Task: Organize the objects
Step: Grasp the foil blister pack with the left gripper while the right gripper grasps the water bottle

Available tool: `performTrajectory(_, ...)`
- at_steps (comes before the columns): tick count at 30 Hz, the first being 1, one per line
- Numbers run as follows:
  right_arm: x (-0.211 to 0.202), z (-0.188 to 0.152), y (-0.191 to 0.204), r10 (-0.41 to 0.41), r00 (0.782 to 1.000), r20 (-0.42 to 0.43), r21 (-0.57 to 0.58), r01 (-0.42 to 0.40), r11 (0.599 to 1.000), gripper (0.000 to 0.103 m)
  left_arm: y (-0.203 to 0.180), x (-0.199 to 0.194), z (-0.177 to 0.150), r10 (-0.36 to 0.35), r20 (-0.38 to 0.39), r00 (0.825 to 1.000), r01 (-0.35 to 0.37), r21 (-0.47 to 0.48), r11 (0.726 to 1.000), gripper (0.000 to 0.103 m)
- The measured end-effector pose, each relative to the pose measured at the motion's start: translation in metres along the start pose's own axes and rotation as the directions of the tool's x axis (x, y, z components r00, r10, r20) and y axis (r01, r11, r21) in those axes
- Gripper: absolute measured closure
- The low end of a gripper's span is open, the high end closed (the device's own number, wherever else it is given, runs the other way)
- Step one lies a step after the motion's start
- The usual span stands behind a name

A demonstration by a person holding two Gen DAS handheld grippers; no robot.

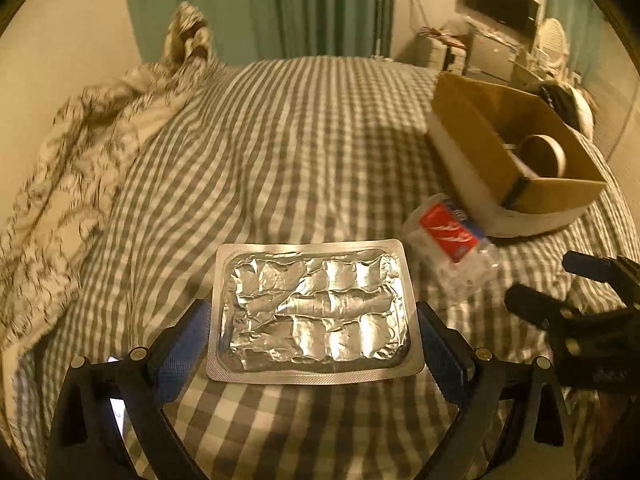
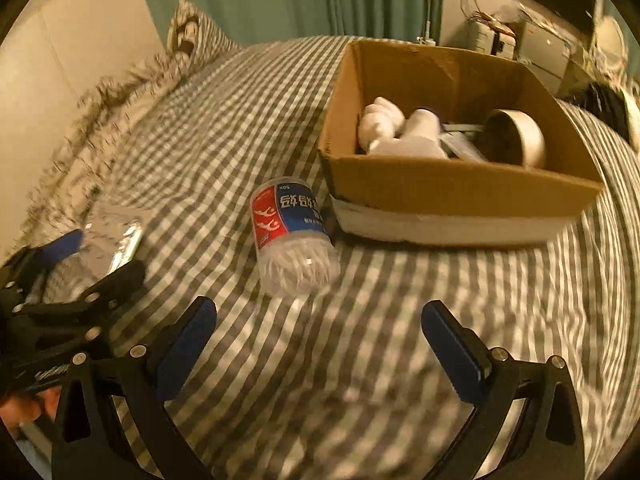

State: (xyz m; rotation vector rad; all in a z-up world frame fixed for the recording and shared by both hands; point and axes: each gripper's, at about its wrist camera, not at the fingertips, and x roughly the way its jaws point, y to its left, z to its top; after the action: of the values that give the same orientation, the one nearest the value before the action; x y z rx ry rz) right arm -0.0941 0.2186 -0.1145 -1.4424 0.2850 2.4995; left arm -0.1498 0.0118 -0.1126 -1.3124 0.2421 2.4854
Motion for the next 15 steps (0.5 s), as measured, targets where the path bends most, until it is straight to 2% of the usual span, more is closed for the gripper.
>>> performTrajectory(5,0.031,0.013,-0.008,0.013,1.0,-0.023,0.064,-0.012,0.998,0.0,0.009,0.011,-0.004,0.019,-0.017,1.0,-0.02,-0.041,0.999,0.004)
performTrajectory(12,0.061,0.019,0.002,0.05,0.997,-0.063,0.049,-0.047,0.998,0.001,0.019,0.015,-0.004,0.024,-0.018,1.0,-0.025,-0.1,0.995,0.004)
performTrajectory(15,0.07,0.021,0.004,0.051,0.996,-0.075,0.055,-0.047,0.997,0.005,0.018,0.015,-0.005,0.024,-0.017,1.0,-0.025,-0.093,0.995,0.004)
